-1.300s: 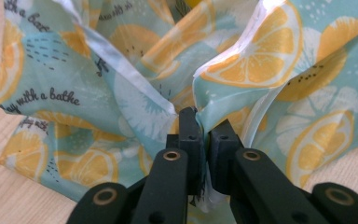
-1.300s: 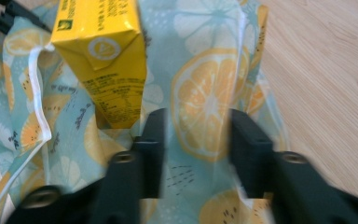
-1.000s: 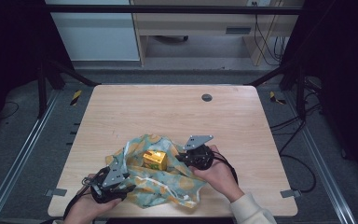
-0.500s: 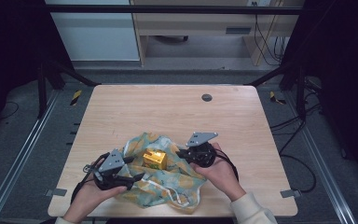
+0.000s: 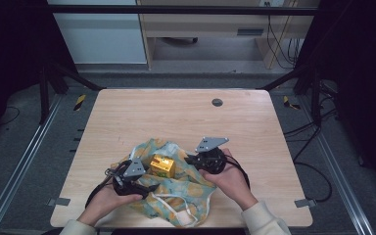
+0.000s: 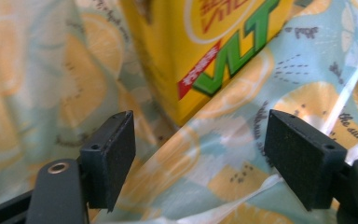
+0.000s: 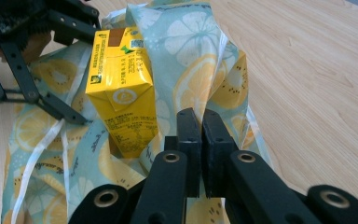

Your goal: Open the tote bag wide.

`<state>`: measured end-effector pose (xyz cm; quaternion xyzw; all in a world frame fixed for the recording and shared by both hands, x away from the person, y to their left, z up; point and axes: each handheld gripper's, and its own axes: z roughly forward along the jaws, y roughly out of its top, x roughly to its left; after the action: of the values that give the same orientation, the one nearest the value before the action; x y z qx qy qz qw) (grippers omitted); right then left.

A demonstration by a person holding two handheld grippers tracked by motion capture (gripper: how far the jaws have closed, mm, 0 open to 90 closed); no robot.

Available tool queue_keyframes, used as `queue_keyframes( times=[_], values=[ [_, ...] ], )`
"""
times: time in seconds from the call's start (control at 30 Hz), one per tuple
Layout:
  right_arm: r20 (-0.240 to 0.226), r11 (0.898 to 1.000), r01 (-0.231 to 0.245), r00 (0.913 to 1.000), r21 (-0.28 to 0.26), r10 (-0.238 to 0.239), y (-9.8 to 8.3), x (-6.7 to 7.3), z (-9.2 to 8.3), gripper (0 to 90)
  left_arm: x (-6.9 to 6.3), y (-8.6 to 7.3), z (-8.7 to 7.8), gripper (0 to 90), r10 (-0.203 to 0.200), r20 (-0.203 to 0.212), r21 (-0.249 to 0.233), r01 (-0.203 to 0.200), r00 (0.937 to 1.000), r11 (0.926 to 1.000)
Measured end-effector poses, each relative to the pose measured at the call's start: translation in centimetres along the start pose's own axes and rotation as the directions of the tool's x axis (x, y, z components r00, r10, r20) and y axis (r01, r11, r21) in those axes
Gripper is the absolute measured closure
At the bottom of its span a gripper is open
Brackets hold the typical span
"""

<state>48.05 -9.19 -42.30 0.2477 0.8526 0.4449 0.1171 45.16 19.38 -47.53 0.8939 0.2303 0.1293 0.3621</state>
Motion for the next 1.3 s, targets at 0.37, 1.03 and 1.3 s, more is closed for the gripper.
queue_keyframes(
  times=[0.37, 1.03, 1.3],
  values=[
    [0.002, 1.0, -0.004, 1.0, -0.007, 0.004, 0.2, -0.1, 0.0, 88.3, -0.1, -0.3, 0.4, 47.7, -0.014, -0.009, 0.036, 0.014, 0.9999, 0.9992],
    [0.05, 0.998, -0.05, 0.9974, -0.026, 0.051, 1.0, -2.6, 2.4, 89.7, -1.2, 0.3, -2.7, 90.0, 0.008, -0.053, -0.016, -0.009, 0.9985, 0.9998],
    [0.089, 0.993, -0.114, 0.9895, -0.011, 0.114, 0.1, -4.9, 4.0, 89.8, -2.2, 0.4, -4.0, 90.0, 0.072, -0.039, -0.05, -0.074, 0.9966, 0.996]
  ],
)
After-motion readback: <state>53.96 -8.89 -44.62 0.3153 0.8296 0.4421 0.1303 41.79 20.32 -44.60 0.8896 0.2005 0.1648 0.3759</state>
